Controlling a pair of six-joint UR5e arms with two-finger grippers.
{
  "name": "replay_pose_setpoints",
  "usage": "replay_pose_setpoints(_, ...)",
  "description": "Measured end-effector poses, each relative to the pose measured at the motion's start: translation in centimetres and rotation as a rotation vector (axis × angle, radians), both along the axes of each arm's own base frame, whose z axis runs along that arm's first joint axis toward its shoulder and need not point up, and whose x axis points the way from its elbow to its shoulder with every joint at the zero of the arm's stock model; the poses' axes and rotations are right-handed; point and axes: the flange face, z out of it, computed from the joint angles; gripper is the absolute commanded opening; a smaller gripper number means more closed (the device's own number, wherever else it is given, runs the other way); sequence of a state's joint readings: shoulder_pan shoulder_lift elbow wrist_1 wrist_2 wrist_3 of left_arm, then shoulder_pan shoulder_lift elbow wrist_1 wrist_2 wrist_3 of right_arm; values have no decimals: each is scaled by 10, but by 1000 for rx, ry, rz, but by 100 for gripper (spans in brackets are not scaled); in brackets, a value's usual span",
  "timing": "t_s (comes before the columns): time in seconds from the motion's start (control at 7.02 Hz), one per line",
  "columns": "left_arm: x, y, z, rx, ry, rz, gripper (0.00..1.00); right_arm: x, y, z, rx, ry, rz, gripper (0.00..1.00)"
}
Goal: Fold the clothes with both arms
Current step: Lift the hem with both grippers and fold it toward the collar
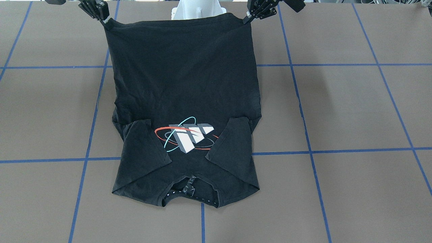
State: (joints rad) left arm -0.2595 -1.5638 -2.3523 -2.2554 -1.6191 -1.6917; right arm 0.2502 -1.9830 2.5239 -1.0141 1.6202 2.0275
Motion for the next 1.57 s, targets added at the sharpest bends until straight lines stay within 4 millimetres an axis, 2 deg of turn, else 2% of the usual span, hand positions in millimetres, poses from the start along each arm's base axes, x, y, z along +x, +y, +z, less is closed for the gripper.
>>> replay_pose_setpoints(0.14,13,-45,-12,-12,-32,-44,0,1,-34,-19,-6,5,7,0)
replay_pose_setpoints(0.28,27,-92,-17,-13,-67,-99,0,-11,-72,-43,-1,48,28,0)
replay_pose_setpoints(0.43,30,-135,-16,5,-105,-151,0,-28,-114,-59,10,116,49,0)
replay_pose_setpoints(0.71,25,-197,-4,42,-171,-209,0,-48,-185,-52,29,220,73,0)
replay_pose_setpoints(1.0,36,-256,15,64,-248,-250,0,-53,-254,-41,32,273,72,0)
replay_pose_setpoints(1.14,45,-281,27,69,-274,-264,0,-60,-282,-33,27,302,67,0)
replay_pose_setpoints(1.57,72,-362,79,96,-323,-306,2,-106,-356,7,30,333,73,0)
